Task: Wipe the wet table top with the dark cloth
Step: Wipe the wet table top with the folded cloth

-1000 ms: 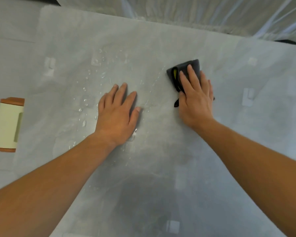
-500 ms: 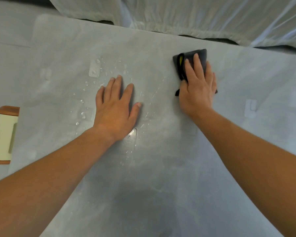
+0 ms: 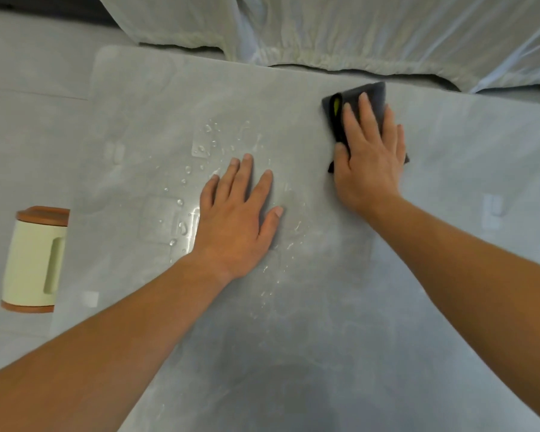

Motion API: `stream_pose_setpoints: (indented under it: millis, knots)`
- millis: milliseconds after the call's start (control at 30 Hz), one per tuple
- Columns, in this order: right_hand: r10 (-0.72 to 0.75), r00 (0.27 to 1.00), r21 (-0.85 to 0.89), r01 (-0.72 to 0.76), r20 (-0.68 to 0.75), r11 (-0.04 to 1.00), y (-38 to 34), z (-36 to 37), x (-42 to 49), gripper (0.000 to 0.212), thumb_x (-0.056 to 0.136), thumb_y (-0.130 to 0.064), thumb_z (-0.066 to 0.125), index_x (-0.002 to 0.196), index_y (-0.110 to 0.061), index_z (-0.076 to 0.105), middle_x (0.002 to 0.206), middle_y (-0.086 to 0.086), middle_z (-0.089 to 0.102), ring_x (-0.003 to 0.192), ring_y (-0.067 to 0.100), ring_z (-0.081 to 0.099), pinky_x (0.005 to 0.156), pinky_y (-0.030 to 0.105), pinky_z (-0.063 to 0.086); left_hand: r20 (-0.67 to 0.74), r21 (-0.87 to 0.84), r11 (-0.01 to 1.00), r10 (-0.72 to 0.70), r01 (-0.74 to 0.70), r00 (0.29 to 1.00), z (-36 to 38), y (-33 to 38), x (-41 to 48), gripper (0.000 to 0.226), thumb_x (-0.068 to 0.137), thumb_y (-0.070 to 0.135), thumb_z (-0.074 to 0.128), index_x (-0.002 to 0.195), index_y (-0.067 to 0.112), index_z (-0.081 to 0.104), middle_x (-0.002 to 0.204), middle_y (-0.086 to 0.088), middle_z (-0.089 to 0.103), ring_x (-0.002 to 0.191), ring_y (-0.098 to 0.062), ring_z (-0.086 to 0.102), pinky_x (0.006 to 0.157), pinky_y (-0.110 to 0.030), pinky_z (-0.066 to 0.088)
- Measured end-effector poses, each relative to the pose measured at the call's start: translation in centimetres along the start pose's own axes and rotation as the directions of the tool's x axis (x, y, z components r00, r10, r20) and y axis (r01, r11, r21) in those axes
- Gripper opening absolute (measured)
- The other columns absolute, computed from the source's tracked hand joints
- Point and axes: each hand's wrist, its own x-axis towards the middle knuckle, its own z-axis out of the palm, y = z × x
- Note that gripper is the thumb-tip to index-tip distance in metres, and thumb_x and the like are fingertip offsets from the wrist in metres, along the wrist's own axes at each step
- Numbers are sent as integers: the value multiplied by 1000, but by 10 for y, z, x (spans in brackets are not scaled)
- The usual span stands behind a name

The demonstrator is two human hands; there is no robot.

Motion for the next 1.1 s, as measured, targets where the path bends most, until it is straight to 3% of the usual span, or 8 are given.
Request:
stream_pose_setpoints:
  millis: [133, 200, 433, 533, 600, 667, 867, 1100]
  knots:
    - [-364, 926, -51, 370, 104, 928, 1, 8, -43, 56, 99, -36, 39, 155, -27, 35, 165, -4, 22, 152, 34, 15, 123, 51, 10, 8, -13, 1000, 10, -10, 1000, -5, 0, 1, 65, 100, 53, 16, 155, 22, 30, 168, -11, 11, 155, -28, 6, 121, -45, 5]
    - [-410, 900, -46, 420, 146, 906, 8, 3, -31, 56, 98, -36, 38, 154, -29, 36, 165, -6, 23, 152, 32, 16, 123, 50, 11, 20, -21, 1000, 15, -15, 1000, -8, 1, 3, 65, 100, 53, 15, 155, 23, 31, 168, -12, 11, 154, -28, 6, 120, -45, 5]
    - [11, 1000, 45, -10, -5, 999, -50, 6, 47, 57, 101, -30, 35, 157, -32, 23, 168, -8, 7, 154, 28, -1, 124, 47, -2, -21, -76, 997, 33, -35, 999, -11, -10, 3, 65, 100, 52, 19, 150, 15, 37, 165, -14, 20, 153, -29, 13, 118, -43, 11]
    - [-165, 985, 5, 165, 42, 986, -61, 18, 21, 57, 101, -31, 36, 157, -30, 26, 167, -7, 12, 154, 30, 2, 123, 48, 0, -32, -51, 998, 30, -32, 999, -12, -16, -4, 64, 101, 51, 23, 150, 12, 37, 164, -16, 21, 152, -30, 15, 119, -45, 14]
    - [-372, 918, -22, 378, 136, 925, -49, 13, 13, 56, 100, -35, 35, 156, -31, 30, 166, -8, 18, 153, 30, 8, 123, 48, 4, -24, -18, 999, 34, -35, 999, -12, -20, -9, 65, 101, 51, 22, 150, 11, 37, 164, -16, 22, 152, -31, 16, 120, -46, 15]
    - [-437, 883, -41, 449, 172, 892, -38, 4, 33, 57, 99, -36, 36, 155, -32, 30, 166, -8, 18, 153, 30, 10, 123, 49, 7, -27, 2, 1000, 24, -24, 999, -11, -25, -11, 66, 101, 51, 23, 150, 10, 37, 164, -18, 23, 152, -32, 17, 120, -47, 15]
    - [-120, 992, -8, 120, 31, 993, -89, 18, 55, 59, 100, -25, 36, 158, -29, 23, 168, -6, 9, 154, 31, 1, 124, 49, 1, -57, 11, 999, -47, 48, 997, -6, -33, -16, 69, 100, 53, 26, 154, 10, 28, 166, -20, 13, 154, -34, 6, 123, -49, 7]
    - [-549, 808, -87, 576, 213, 813, -59, 13, 46, 60, 96, -33, 33, 156, -29, 30, 166, -5, 20, 152, 31, 14, 122, 51, 14, 10, 57, 997, -47, 47, 999, -5, -43, -18, 75, 100, 58, 15, 159, 12, 14, 167, -18, 0, 155, -32, -5, 124, -48, 3]
